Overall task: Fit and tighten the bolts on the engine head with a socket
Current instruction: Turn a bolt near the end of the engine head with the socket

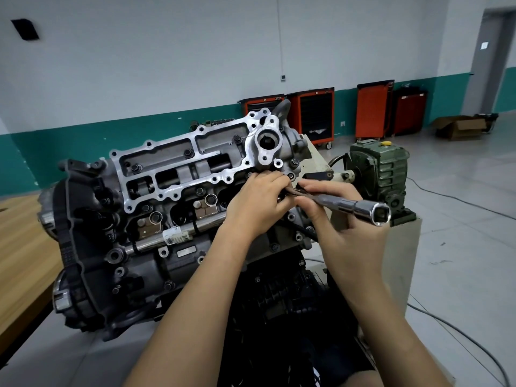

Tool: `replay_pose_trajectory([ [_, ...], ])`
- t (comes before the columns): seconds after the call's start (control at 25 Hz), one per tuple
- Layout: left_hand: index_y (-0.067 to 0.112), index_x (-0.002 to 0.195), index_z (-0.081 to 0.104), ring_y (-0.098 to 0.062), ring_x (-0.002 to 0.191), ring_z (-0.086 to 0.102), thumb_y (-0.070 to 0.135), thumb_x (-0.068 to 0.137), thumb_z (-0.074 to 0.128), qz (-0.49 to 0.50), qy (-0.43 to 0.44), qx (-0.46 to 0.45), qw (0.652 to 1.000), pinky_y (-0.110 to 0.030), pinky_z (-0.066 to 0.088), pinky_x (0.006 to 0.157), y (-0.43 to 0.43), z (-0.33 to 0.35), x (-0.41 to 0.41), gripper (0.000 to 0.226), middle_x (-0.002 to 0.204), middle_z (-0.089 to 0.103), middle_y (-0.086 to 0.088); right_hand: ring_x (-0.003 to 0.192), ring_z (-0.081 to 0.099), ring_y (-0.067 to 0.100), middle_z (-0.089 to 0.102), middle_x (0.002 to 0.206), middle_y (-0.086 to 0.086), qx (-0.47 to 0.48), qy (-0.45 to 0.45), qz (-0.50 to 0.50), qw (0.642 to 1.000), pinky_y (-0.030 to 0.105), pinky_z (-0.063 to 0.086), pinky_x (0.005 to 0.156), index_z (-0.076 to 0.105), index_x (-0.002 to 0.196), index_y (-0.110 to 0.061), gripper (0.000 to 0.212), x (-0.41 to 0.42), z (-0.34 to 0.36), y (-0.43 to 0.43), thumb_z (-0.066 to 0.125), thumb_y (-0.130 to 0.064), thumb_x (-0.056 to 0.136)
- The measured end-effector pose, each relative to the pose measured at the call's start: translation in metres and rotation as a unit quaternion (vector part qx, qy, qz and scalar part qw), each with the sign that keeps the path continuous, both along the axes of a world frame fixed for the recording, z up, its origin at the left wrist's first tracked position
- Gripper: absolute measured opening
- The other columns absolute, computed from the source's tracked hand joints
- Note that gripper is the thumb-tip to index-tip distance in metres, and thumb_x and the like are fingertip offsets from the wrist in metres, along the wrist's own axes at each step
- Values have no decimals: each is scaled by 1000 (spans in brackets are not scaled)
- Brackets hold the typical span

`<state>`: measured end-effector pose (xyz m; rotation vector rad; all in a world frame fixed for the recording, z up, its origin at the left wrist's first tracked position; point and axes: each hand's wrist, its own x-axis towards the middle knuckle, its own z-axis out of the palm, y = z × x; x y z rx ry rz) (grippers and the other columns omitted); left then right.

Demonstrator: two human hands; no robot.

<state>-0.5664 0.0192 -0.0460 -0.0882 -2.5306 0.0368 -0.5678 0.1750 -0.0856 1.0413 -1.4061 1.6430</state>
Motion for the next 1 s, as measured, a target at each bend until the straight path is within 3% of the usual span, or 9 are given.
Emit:
replay_pose_trajectory([
  [0.08, 13, 102, 62, -19, 105, 52, 26, 87, 51, 1, 2, 3, 1000, -29, 32, 91, 0, 0, -1, 23, 108, 63, 1, 104, 64, 10, 69, 109, 3, 35, 31, -8, 999, 29, 52, 90, 67, 108, 3, 20, 0, -3, -2, 60, -5, 91],
  [0.24, 13, 99, 62, -18, 100, 52, 37, 84, 38, 1, -4, 4, 1000, -28, 32, 87, 1, 1, 1, 36, 103, 63, 2, 82, 70, 16, 72, 93, 4, -8, 23, -23, 999, 41, 57, 72, 72, 96, 2, 16, -5, 2, -1, 72, -8, 83],
  [0.32, 12, 97, 60, -20, 99, 52, 33, 86, 42, -3, -5, 2, 1000, -29, 31, 86, 0, 1, 1, 30, 102, 62, 0, 83, 69, 14, 72, 91, 4, -24, -2, -9, 1000, 40, 57, 73, 72, 95, 1, 19, -4, 3, -2, 75, -13, 82],
  [0.48, 12, 104, 62, -20, 104, 52, 31, 85, 42, 1, -8, -3, 1000, -31, 34, 91, 0, 2, 1, 33, 108, 63, 0, 97, 68, 17, 70, 106, 6, 30, 61, -42, 997, 38, 56, 82, 69, 103, 4, 16, -1, -3, -4, 60, -2, 91],
  [0.68, 11, 96, 60, -21, 99, 52, 38, 84, 36, 9, -11, -1, 1000, -30, 33, 87, 2, 3, 2, 37, 100, 62, -1, 85, 69, 10, 73, 92, 4, -30, 30, -40, 998, 33, 57, 74, 73, 94, 2, 19, -8, 3, 0, 77, -11, 81],
  [0.8, 11, 95, 58, -21, 100, 52, 31, 89, 46, 5, -8, -8, 1000, -30, 32, 86, 0, 1, 1, 25, 101, 61, -2, 91, 68, 11, 71, 96, 1, -11, -2, 5, 1000, 37, 56, 79, 70, 100, 0, 23, -5, -1, -1, 71, -18, 87],
  [0.88, 12, 102, 61, -20, 104, 52, 34, 86, 40, 8, -13, -4, 1000, -31, 34, 90, 0, 1, 1, 34, 106, 63, 1, 100, 66, 12, 69, 106, 3, 29, 18, 11, 999, 37, 55, 86, 67, 108, 2, 21, -5, -4, -3, 61, -10, 92],
  [1.0, 13, 103, 62, -19, 103, 52, 35, 86, 39, 5, -11, -3, 1000, -30, 33, 90, 1, 1, 1, 36, 106, 63, 1, 91, 68, 12, 72, 98, 4, 19, 36, -12, 999, 36, 56, 79, 70, 102, 2, 20, -8, -1, -2, 65, -11, 88],
])
